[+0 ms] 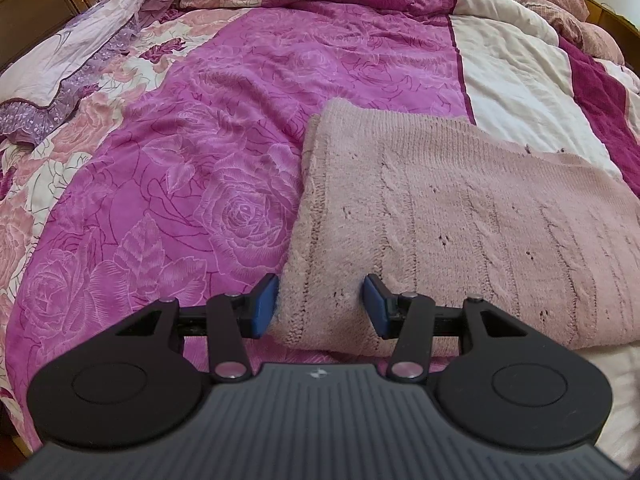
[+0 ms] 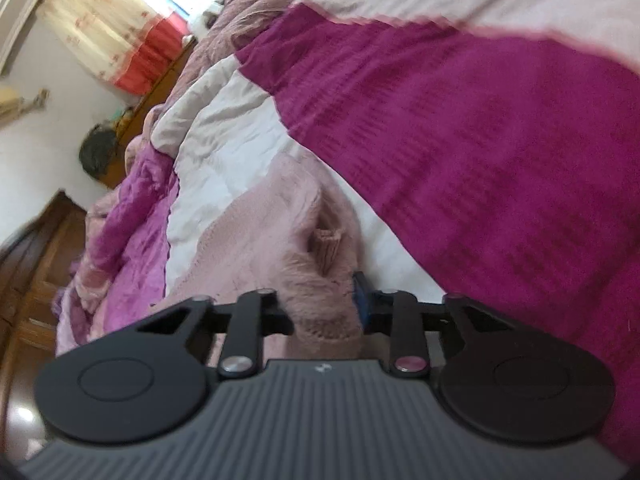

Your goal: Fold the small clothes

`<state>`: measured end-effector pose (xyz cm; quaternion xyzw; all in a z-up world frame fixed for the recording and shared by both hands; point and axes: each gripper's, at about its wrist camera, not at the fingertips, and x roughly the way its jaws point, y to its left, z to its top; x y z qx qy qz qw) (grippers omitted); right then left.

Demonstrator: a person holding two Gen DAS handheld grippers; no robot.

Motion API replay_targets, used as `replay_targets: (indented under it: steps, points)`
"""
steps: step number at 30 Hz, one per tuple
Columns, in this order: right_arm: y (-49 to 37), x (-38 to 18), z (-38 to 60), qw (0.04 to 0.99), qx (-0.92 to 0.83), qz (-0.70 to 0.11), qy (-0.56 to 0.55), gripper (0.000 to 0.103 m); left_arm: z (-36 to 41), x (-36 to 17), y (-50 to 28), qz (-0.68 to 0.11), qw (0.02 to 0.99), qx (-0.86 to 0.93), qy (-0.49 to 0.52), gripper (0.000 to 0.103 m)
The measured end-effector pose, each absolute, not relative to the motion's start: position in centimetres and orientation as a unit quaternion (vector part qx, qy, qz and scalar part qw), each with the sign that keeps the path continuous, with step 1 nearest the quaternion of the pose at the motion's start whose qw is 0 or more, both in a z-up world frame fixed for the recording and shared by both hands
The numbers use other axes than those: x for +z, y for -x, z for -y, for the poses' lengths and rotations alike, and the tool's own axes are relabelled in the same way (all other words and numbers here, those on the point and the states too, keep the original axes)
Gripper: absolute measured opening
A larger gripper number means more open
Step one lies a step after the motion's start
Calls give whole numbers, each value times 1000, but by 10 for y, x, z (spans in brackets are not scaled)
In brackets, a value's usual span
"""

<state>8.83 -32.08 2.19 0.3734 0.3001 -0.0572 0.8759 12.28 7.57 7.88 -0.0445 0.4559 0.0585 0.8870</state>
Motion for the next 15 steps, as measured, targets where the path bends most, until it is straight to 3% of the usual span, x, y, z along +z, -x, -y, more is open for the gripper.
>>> replay_targets:
  steps: [9,15]
  points:
    - [-117,121,202,958,54,-239,-147,25,-115,91,-98,-437,894,79,59,55]
    - [-117,136,64,959,174,-224,-7,24,-153,92,-81,-433,891,110,82,55]
